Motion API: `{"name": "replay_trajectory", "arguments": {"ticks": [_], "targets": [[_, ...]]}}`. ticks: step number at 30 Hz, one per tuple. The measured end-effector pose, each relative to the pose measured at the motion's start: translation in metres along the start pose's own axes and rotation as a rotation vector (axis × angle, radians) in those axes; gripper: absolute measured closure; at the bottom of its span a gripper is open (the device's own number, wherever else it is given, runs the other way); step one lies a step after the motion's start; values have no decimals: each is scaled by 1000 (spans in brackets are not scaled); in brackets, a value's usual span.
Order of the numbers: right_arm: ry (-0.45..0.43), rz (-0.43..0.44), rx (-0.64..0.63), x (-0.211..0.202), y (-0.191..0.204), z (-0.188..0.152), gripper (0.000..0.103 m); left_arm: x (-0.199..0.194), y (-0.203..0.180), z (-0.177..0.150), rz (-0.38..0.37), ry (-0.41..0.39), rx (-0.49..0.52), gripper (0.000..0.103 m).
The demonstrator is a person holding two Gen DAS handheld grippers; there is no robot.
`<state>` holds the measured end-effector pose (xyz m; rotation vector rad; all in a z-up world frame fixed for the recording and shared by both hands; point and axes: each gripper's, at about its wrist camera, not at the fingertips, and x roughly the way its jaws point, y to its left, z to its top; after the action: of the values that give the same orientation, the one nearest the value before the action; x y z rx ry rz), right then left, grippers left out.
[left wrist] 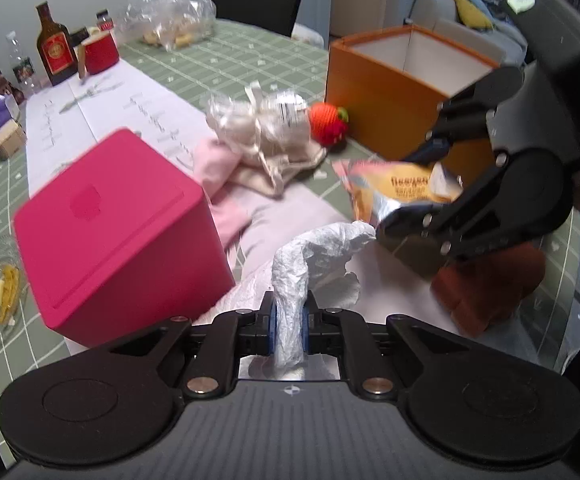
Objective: Organize soft objects
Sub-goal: 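Lift and carry the packet with the right gripper while the left gripper carries the bag to the box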
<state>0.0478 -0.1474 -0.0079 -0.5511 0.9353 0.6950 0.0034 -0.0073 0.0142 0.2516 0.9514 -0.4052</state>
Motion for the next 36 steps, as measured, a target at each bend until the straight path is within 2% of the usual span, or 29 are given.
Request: {"name": "replay_trajectory", "arguments": {"ticks": [7, 16, 24, 36], "targets": [[-36, 1, 7, -15, 0, 0, 50, -11, -6, 4, 28, -45, 15, 90], [-151, -6, 68, -53, -10, 8, 50, -51, -6, 30, 55, -185, -18, 91], [-217, -28, 86, -81, -19, 5, 50, -71, -13, 56, 65, -269, -18, 91], [-384, -94, 186, -156, -58, -13, 50, -128, -74, 134, 118, -383, 143, 91]]}}
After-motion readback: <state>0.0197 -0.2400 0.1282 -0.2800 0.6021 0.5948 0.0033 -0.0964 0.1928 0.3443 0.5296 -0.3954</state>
